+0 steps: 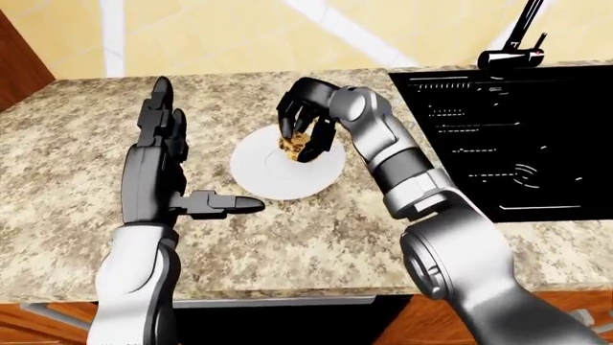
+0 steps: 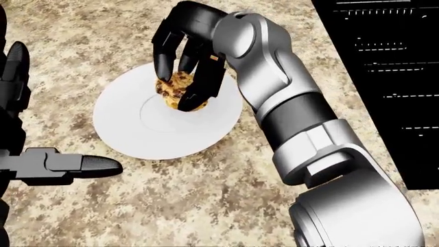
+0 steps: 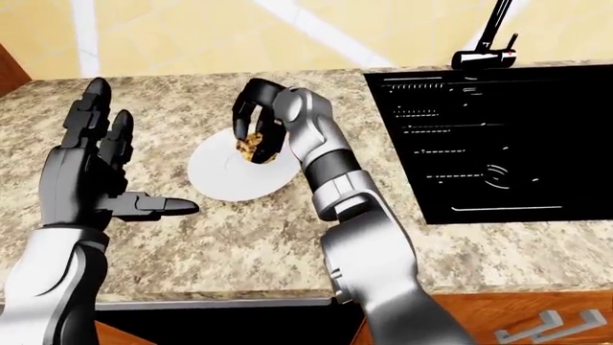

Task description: Place the pastries on the plates.

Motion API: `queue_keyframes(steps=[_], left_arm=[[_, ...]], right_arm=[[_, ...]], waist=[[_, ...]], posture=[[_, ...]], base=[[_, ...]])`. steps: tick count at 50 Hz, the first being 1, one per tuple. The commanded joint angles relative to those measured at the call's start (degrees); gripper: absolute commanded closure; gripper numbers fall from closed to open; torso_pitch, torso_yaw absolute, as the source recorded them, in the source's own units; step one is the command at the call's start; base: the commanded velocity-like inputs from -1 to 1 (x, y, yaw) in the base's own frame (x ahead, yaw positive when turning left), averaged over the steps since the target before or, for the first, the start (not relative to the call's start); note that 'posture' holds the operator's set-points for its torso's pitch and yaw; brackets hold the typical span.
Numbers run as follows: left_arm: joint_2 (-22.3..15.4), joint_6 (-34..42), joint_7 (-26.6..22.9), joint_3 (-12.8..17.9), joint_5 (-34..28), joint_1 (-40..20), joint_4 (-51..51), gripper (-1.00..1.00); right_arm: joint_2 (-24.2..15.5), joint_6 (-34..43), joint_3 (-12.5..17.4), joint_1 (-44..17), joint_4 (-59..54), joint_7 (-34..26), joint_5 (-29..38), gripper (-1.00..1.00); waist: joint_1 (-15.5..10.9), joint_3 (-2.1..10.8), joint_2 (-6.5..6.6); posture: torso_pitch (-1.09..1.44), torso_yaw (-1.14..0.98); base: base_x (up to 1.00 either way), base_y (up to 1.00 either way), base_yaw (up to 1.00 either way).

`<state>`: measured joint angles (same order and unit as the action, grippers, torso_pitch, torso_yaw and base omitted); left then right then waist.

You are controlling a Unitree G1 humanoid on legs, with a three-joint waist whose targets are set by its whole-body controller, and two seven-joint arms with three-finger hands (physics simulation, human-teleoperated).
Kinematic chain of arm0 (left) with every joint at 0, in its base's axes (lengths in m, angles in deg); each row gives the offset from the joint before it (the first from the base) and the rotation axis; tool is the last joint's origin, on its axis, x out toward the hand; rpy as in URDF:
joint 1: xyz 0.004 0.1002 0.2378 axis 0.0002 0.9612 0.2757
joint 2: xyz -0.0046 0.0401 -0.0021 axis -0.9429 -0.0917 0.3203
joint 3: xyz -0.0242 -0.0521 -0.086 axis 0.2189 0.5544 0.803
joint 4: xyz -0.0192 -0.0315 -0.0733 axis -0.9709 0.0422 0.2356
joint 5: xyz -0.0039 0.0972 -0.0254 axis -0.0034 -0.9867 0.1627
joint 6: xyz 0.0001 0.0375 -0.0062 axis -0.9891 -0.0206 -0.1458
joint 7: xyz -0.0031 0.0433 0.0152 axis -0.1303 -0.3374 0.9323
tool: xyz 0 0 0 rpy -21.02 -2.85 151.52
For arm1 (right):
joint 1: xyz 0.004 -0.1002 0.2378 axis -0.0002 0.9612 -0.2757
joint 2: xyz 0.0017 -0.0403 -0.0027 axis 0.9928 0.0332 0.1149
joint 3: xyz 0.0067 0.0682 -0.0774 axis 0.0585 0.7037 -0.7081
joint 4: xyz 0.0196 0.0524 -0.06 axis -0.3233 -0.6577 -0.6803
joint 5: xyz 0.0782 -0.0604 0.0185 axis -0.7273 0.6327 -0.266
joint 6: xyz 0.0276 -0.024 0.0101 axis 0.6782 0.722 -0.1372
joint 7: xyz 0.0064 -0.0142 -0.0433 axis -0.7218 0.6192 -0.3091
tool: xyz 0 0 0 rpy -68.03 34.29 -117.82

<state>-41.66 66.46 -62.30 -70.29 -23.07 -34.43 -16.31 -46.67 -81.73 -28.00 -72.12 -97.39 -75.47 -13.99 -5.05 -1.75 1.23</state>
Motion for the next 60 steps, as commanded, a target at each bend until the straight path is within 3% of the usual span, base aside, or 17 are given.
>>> queue_keyframes(steps=[1,9,12,13,23,33,43,60], left_arm=[[-0.53,-1.59,0.16,0.36,-0.16,-1.24,-1.80,-1.00],[-0.50,-1.65,-0.04,0.81,0.10,-0.82,-2.22,-1.00],[-0.55,-1.75,-0.04,1.05,0.19,-0.66,-2.26,-1.00],[-0.60,-1.79,-0.07,1.05,0.17,-0.57,-2.29,-1.00],[-0.68,-1.50,-0.24,1.29,0.17,0.04,-3.26,-1.00],[-0.57,-0.50,0.10,0.86,0.22,-1.14,-3.07,-1.00],[-0.89,0.33,-0.36,1.35,1.36,-1.48,-3.84,-1.00],[-1.17,1.96,0.29,1.44,2.88,-1.58,-5.40,-1.00]], right_arm=[[-0.50,-1.40,0.62,-2.61,2.12,0.80,-0.50,0.42],[-0.18,-1.71,0.55,-2.37,1.96,1.99,-0.67,-0.31],[-0.21,-1.96,0.59,-2.38,1.80,2.63,-0.68,-0.93],[-0.19,-1.91,0.59,-2.42,1.84,2.64,-0.70,-1.00],[-0.26,-1.16,0.77,-2.34,3.38,2.75,-1.20,-1.00],[-3.75,0.21,2.52,-10.00,0.10,3.25,-3.34,-1.00],[-7.28,-2.49,4.19,-18.18,-10.71,8.26,-4.42,-1.00],[-11.23,1.68,9.88,-18.06,-14.37,20.26,-10.71,-1.00]], waist=[[-0.02,1.60,0.28],[-0.20,1.59,0.29],[-0.24,1.60,0.31],[-0.26,1.62,0.32],[-0.40,1.58,0.29],[-0.52,1.44,0.26],[-0.39,1.34,0.26],[-3.84,1.19,0.05]], posture=[[0.00,0.12],[0.00,0.12],[0.00,0.12],[0.00,0.12],[0.00,0.12],[0.00,0.12],[0.00,0.13],[0.00,0.21]], base=[[0.00,0.00,0.00],[0.00,0.00,0.00],[0.00,0.00,0.00],[0.00,0.00,0.00],[0.00,0.00,0.00],[0.00,0.00,0.00],[0.00,0.00,0.00],[0.00,0.00,0.00]])
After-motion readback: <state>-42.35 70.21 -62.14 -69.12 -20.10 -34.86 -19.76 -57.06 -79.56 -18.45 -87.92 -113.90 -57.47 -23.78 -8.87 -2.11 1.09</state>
